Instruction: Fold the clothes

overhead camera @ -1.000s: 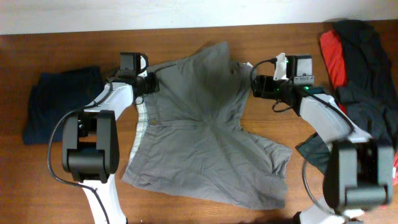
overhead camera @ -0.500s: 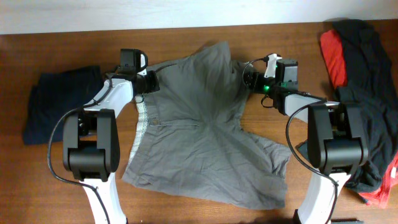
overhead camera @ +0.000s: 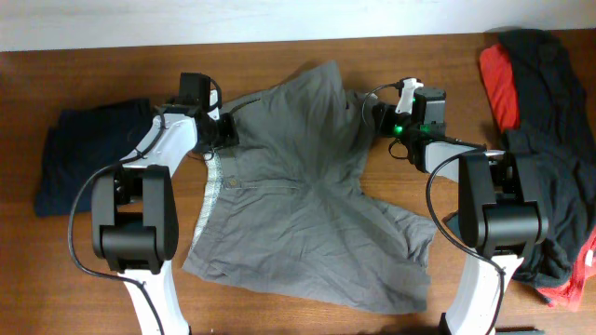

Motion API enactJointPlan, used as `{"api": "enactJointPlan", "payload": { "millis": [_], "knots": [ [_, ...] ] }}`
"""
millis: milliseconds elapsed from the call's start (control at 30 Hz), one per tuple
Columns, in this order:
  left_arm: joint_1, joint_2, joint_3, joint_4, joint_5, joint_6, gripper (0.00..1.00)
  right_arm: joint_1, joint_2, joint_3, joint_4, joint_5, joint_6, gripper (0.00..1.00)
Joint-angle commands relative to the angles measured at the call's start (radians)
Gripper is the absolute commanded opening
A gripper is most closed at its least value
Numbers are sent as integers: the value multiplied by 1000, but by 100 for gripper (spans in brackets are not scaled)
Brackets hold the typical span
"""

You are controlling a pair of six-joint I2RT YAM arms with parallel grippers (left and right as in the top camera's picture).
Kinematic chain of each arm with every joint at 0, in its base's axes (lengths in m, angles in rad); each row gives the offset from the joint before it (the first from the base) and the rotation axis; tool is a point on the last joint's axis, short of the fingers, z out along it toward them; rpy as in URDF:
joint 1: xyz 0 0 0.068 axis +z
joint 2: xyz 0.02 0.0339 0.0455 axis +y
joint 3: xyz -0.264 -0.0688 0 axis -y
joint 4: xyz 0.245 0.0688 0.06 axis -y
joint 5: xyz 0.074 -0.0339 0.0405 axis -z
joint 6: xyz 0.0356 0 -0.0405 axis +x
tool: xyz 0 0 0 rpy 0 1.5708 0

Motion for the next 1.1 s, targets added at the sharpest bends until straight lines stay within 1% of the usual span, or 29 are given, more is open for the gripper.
{"api": "enactJointPlan", "payload": {
  "millis": [0, 67, 100, 133, 233, 333, 433, 533, 600, 633, 767, 800, 900, 933, 1067],
  "knots": [
    [-4, 32, -36, -53, 34, -11, 55, 5, 16, 2, 8, -13, 2, 18],
    [-4, 32, -36, -56, 33, -10, 55, 5, 16, 2, 7, -13, 2, 17],
    [-4, 32, -36, -56, 34, -10, 55, 5, 16, 2, 4, -13, 2, 8],
    [-4, 32, -36, -51, 33, -10, 55, 5, 16, 2, 4, -13, 2, 4],
    [-3, 32, -36, -18, 16, -10, 55, -21, -1, 5, -11, -13, 2, 4],
    [-3, 32, -36, 6, -9, -10, 55, -114, -114, 19, -177, -14, 2, 4],
    [-3, 32, -36, 20, -9, -11, 55, -182, -289, 33, -387, -31, -23, 4],
    [-3, 32, -36, 23, -9, -11, 55, -211, -454, 36, -531, 12, -72, 4],
    [-3, 32, -36, 23, -9, -10, 55, -212, -517, 36, -600, 68, -74, 4],
    [-3, 32, -36, 23, -9, -11, 55, -211, -544, 36, -663, 89, -75, 4],
    [-3, 32, -36, 18, -9, -10, 55, -211, -523, 36, -815, 94, -79, 9],
    [-3, 32, -36, 16, -9, -10, 55, -211, -510, 36, -848, 101, -79, 16],
    [-3, 32, -36, 20, -9, -10, 55, -211, -482, 36, -899, 157, -79, 26],
    [-3, 32, -36, 25, -9, -10, 55, -211, -474, 36, -908, 181, -79, 36],
    [-3, 32, -35, 49, -8, -10, 55, -212, -462, 36, -927, 201, -82, 38]
  ]
}}
